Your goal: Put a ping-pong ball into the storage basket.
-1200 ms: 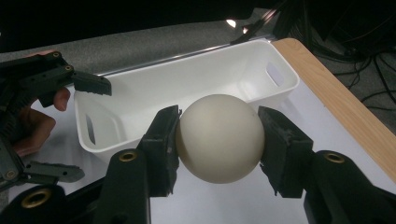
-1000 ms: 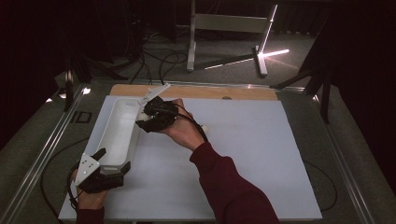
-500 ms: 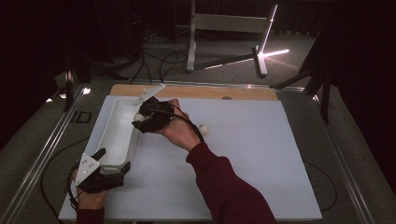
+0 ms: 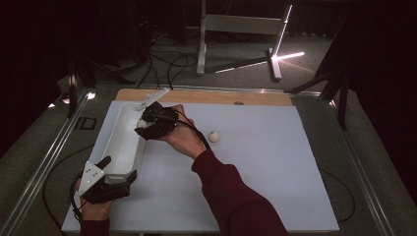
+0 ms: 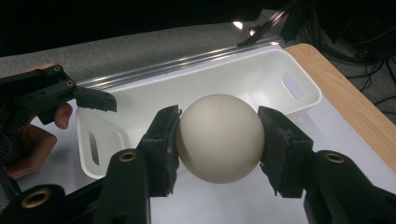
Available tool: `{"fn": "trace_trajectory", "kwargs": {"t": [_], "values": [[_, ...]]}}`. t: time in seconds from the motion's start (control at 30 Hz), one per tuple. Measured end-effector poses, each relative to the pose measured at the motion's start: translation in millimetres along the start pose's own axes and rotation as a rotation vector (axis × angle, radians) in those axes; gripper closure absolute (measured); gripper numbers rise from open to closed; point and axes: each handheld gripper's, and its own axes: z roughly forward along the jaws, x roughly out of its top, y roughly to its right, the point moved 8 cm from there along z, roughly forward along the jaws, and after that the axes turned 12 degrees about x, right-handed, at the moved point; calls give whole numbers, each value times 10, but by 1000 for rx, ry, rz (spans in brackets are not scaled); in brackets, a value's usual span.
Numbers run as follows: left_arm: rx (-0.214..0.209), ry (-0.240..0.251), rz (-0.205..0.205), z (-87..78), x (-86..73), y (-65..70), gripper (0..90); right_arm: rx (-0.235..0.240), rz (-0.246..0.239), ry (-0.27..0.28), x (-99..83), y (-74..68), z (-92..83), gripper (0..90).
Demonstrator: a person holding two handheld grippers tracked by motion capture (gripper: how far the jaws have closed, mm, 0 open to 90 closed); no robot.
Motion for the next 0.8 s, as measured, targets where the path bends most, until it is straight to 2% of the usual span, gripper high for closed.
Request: {"fn": "trace_trajectory", "kwargs": {"t": [0.8], "values": [[-3,2,-2,1,1,-1,0,-1,-12,-10,59,-52,159,503]]}}
